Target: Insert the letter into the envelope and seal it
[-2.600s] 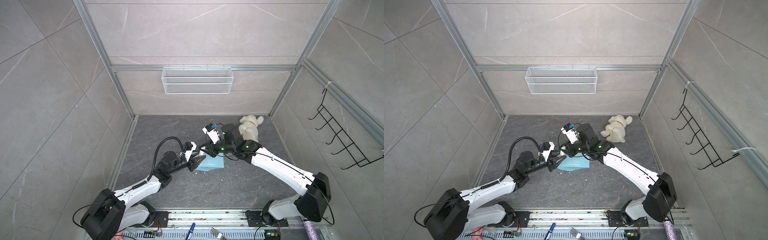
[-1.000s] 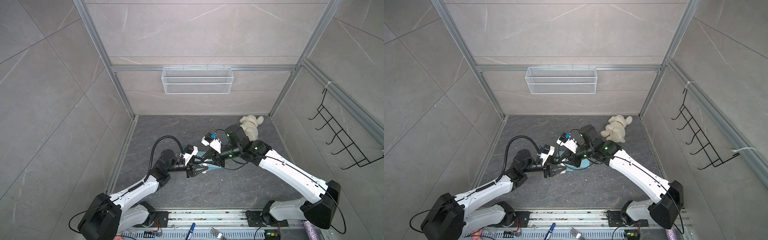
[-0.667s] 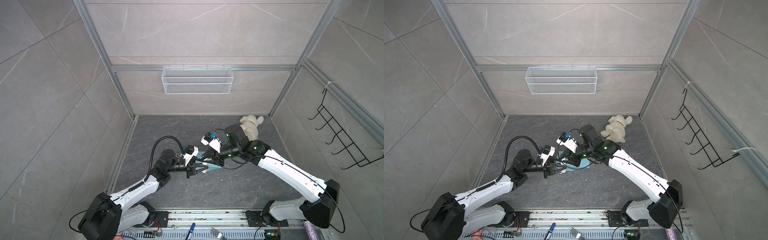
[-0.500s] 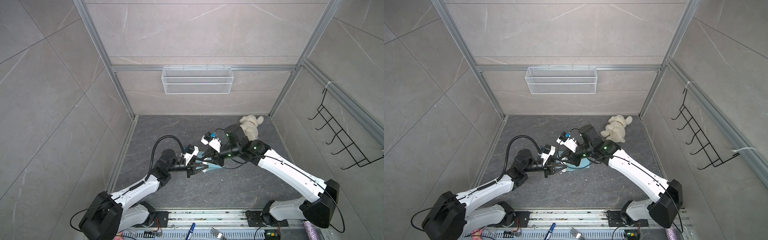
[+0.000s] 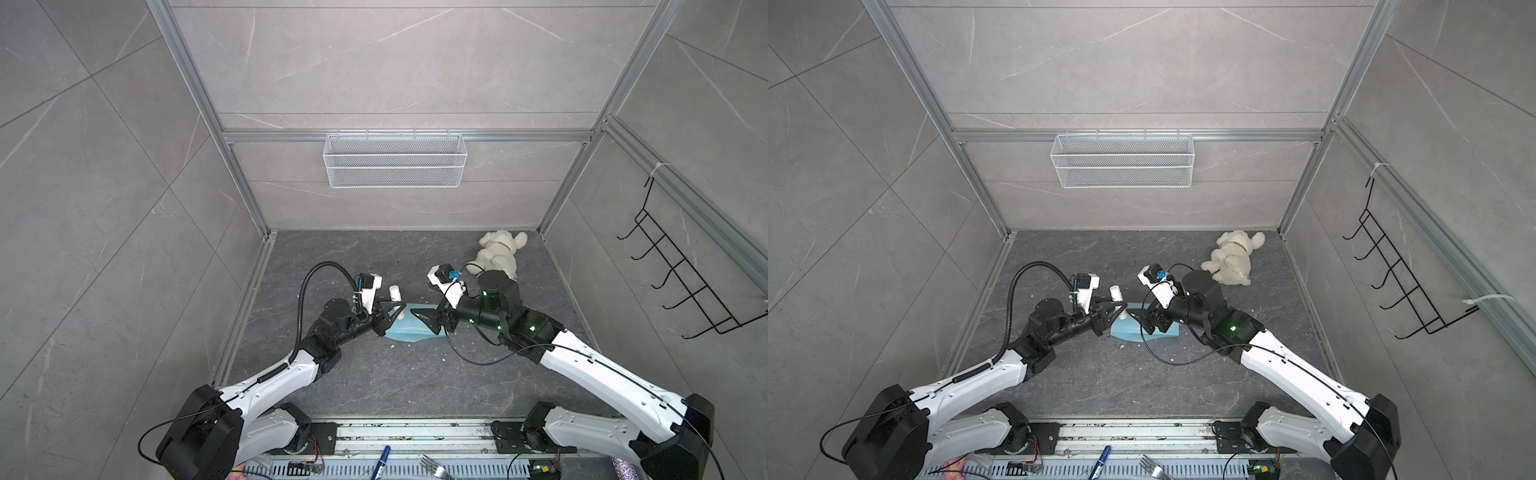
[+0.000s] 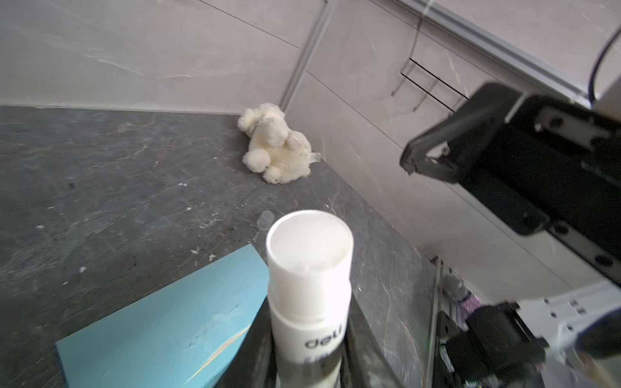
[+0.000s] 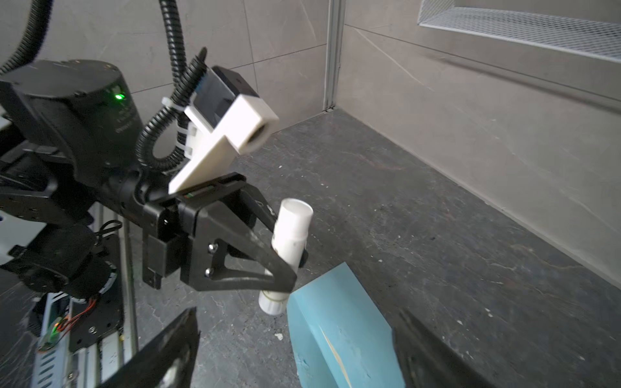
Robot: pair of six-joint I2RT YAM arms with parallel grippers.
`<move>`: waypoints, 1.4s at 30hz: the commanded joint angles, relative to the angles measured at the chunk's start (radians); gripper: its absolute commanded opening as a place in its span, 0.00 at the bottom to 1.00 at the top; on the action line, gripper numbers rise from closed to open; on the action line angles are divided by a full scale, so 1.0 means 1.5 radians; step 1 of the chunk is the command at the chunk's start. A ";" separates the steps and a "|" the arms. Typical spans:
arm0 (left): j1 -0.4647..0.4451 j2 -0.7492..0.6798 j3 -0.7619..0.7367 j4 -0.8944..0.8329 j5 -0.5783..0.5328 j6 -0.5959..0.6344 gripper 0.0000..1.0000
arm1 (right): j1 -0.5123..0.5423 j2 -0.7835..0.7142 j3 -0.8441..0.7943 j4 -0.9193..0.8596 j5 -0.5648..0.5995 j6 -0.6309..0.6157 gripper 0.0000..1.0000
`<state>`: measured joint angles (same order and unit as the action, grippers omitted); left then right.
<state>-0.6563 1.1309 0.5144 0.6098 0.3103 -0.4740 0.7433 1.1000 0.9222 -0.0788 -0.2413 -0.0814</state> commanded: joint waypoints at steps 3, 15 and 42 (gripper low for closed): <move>-0.024 -0.022 0.039 0.004 -0.166 -0.127 0.00 | 0.006 -0.007 -0.114 0.222 0.040 0.015 0.91; -0.042 -0.009 0.060 0.007 -0.216 -0.249 0.00 | 0.088 0.099 -0.177 0.446 0.182 -0.013 0.80; -0.043 -0.024 0.050 0.027 -0.218 -0.249 0.00 | 0.140 0.230 -0.173 0.586 0.271 -0.025 0.44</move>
<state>-0.7158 1.1240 0.5610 0.5846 0.0010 -0.8566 0.9463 1.4361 0.6636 0.7670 0.1478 -0.1089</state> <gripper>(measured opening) 0.269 0.443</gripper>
